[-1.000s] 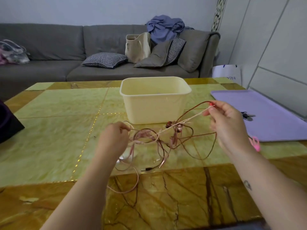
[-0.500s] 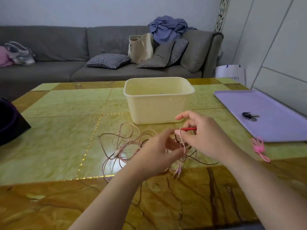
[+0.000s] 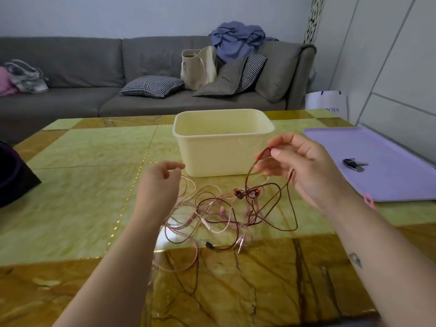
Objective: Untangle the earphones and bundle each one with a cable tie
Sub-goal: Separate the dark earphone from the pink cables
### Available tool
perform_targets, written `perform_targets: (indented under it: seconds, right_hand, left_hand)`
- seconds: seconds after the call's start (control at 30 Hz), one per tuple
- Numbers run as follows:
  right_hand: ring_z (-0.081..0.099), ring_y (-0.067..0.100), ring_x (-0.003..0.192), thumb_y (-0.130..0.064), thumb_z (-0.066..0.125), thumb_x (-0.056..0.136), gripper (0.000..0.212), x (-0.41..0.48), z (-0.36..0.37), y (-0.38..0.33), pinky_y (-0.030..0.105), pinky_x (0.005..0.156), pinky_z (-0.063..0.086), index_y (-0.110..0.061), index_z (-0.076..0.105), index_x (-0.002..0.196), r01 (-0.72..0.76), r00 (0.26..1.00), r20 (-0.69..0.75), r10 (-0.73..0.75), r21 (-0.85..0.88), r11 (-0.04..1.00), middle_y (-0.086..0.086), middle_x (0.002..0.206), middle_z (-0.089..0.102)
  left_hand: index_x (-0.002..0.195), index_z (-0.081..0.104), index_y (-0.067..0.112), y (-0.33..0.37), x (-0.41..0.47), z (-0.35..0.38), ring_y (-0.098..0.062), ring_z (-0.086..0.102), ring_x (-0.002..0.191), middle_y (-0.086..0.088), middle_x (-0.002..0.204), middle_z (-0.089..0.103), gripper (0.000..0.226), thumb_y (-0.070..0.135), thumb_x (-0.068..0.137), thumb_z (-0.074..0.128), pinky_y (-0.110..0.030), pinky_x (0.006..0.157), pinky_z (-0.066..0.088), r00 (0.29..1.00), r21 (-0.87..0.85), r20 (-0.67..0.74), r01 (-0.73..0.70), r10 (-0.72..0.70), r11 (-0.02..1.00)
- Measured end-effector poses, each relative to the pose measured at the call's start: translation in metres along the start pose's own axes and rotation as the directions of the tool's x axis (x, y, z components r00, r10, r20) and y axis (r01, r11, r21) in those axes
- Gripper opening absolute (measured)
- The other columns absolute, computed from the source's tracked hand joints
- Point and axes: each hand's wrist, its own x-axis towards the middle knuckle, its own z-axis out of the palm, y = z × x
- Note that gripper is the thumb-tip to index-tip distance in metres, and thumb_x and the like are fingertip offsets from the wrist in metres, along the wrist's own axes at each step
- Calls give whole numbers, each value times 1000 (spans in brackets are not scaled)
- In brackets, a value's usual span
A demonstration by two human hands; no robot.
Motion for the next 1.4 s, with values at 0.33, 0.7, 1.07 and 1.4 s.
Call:
perform_targets:
  seconds: [0.33, 0.7, 1.07, 1.4]
  right_hand:
    - [71, 25, 75, 3, 45, 89, 16, 8, 31, -20, 28, 66, 57, -9, 54, 92, 26, 990, 118, -77, 385, 923, 10, 80, 70]
    - [60, -3, 77, -15, 68, 86, 15, 17, -29, 35, 11, 61, 38, -27, 61, 91, -194, 956, -294, 8, -611, 768, -10, 89, 69]
    - [47, 9, 45, -25, 38, 95, 33, 13, -26, 53, 19, 44, 31, -7, 62, 82, -508, 689, -145, 710, 602, 616, 1, 69, 67]
    - [39, 16, 45, -38, 27, 103, 55, 13, -20, 51, 28, 46, 26, -9, 53, 65, -338, 846, -532, 12, -519, 785, -1, 50, 41]
  left_hand:
    - [112, 62, 30, 23, -47, 38, 1, 59, 79, 18, 93, 63, 23, 24, 91, 59, -12, 71, 46, 753, 20, 504, -500, 423, 866]
    - [100, 68, 25, 10, -4, 5, -4, 46, 51, 11, 84, 65, 15, 21, 93, 54, -23, 47, 36, 981, 56, -128, -140, 146, 989]
    - [74, 53, 12, -3, 11, -11, -6, 24, 28, 3, 54, 34, 24, 23, 95, 46, -16, 39, 21, 891, -512, 143, 439, -431, 738]
    - [99, 62, 18, -2, 14, -11, -9, 28, 49, 3, 76, 44, 17, 16, 92, 47, -22, 42, 24, 865, -582, 95, 449, -492, 678]
